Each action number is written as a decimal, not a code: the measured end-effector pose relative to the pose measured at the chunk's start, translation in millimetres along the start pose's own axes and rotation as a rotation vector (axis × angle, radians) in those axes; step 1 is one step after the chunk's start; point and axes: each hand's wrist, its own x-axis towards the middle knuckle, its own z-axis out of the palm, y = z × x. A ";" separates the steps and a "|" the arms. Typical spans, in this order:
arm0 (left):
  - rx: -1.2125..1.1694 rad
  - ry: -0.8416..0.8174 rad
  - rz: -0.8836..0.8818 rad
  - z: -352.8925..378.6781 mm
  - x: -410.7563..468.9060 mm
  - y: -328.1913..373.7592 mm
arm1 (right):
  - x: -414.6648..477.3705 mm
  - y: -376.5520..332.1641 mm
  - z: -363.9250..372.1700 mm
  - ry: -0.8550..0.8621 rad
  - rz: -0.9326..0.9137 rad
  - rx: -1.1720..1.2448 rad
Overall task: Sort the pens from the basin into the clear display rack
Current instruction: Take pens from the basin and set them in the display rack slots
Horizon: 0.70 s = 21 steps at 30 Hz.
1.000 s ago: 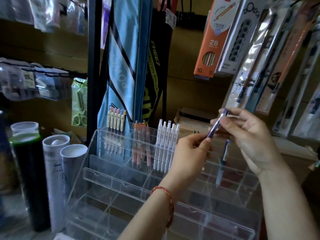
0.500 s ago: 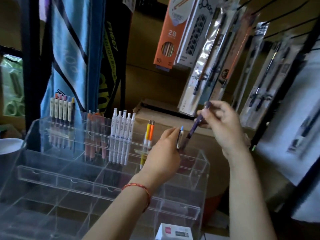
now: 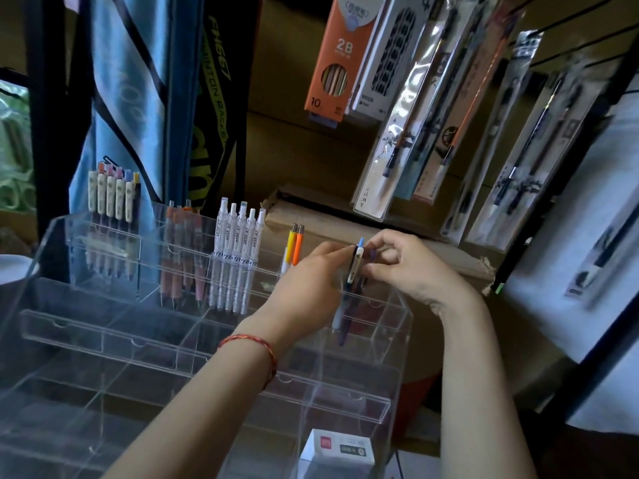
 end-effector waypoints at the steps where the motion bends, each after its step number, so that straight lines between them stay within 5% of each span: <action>1: 0.004 0.000 -0.002 0.5 -0.3 -0.3 | 0.0 0.2 0.7 -0.010 0.002 -0.009; 11: 0.048 -0.019 -0.007 1.7 0.1 -1.1 | 1.7 -11.0 6.6 0.137 -0.130 -0.002; 17: 0.036 -0.005 -0.040 -0.2 -3.2 3.3 | -2.4 -36.8 -16.2 0.719 -0.385 0.328; 19: -0.040 0.162 0.030 -11.6 -10.2 5.9 | -5.0 -59.7 -19.4 0.895 -0.570 0.591; 21: -0.130 0.561 0.086 -35.7 -16.9 4.6 | -1.7 -83.6 -6.1 0.896 -0.695 0.773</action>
